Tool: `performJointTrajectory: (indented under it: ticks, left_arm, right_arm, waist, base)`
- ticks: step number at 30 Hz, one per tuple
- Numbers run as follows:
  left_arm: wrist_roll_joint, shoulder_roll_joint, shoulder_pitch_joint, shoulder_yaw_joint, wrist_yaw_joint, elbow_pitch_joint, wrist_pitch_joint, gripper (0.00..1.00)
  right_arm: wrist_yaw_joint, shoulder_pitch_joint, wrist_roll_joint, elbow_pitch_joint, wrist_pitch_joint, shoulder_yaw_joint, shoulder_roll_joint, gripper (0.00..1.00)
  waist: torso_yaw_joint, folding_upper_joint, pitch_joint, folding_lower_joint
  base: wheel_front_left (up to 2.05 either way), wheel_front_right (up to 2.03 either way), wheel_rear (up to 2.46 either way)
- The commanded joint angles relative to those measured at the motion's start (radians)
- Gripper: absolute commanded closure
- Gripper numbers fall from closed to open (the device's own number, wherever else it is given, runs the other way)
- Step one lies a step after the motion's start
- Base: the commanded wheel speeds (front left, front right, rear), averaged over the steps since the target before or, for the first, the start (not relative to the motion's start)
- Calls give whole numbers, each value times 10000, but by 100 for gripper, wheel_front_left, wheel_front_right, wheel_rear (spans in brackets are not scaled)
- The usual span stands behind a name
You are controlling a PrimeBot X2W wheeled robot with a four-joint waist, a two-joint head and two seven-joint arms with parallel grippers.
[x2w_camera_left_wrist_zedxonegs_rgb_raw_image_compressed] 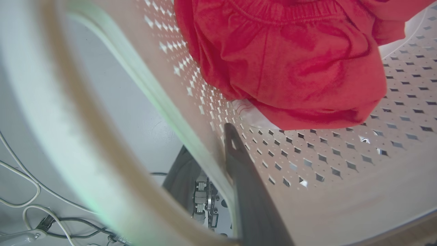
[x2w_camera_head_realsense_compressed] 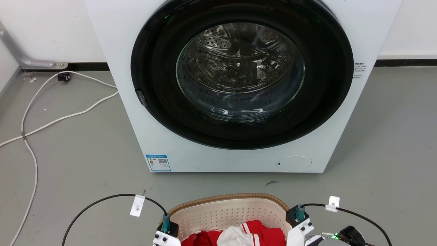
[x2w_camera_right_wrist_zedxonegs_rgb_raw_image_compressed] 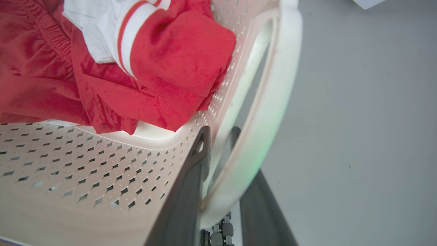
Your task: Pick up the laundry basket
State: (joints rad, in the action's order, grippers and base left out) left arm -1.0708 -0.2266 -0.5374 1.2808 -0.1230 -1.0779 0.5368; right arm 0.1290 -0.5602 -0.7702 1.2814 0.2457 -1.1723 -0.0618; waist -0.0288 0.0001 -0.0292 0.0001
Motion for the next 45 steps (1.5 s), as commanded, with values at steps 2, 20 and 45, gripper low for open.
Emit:
performJointTrajectory:
  ticks: [2,20,45]
  left_arm:
    - [22,217,-40,10,-122,147,-76,100]
    - [50,171,71,10,-122,170,-150,100]
    - [132,171,121,10,-121,186,-125,100]
  right_arm:
    - [32,-152,-69,-74,-107,-112,212,100]
    - [32,-141,-352,-45,-122,-413,209,100]
    - [32,-166,-637,-2,-98,-676,208,100]
  waist:
    - [5,-1,-10,-1]
    - [-41,-1,-37,-1]
    - [-52,-1,-21,-1]
  base:
    - [0,0,0]
    - [0,0,0]
    - [0,0,0]
